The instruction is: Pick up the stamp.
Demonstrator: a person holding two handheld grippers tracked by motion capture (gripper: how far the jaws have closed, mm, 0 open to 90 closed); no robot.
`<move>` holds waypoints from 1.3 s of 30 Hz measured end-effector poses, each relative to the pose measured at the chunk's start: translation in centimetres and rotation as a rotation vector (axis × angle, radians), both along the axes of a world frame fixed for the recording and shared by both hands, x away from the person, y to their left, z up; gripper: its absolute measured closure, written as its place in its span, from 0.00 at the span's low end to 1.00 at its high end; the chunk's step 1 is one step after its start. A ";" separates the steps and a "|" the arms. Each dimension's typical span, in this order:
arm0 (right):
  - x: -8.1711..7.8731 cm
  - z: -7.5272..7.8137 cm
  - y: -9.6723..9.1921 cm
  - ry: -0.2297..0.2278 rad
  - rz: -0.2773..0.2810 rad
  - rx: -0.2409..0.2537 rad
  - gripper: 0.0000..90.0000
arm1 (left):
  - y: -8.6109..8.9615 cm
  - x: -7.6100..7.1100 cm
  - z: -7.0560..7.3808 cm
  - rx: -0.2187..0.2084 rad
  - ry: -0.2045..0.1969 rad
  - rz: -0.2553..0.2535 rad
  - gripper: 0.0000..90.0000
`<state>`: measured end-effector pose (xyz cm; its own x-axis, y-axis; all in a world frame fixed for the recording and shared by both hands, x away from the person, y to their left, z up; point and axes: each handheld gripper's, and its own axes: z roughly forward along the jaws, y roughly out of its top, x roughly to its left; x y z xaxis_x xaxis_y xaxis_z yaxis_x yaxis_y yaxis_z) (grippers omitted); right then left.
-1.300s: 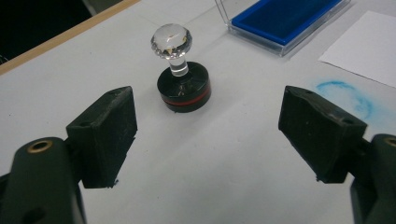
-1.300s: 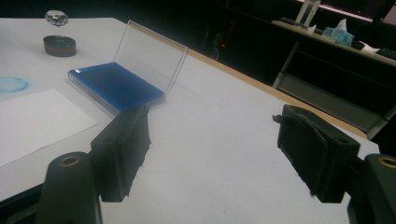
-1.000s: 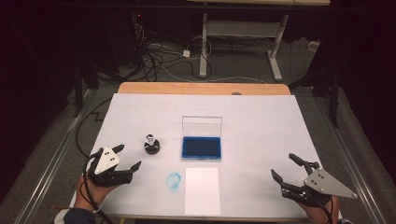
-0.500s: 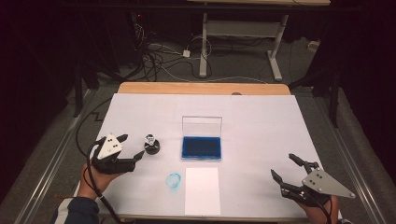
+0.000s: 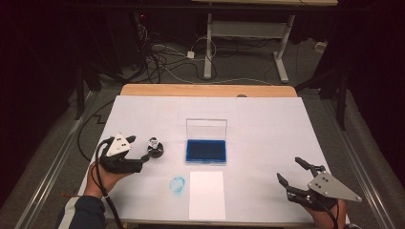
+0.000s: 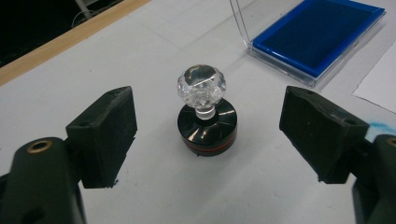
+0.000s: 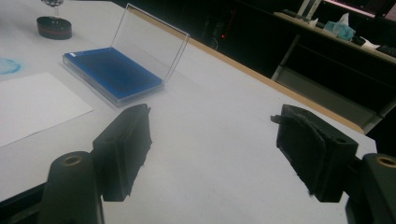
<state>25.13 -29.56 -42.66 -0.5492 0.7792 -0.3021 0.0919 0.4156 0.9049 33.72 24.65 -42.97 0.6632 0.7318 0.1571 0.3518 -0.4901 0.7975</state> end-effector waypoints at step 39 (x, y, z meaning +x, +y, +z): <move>0.4 -0.6 0.6 0.041 0.012 -0.043 0.32 | -3.1 7.4 0.2 0.199 0.306 -0.129 0.42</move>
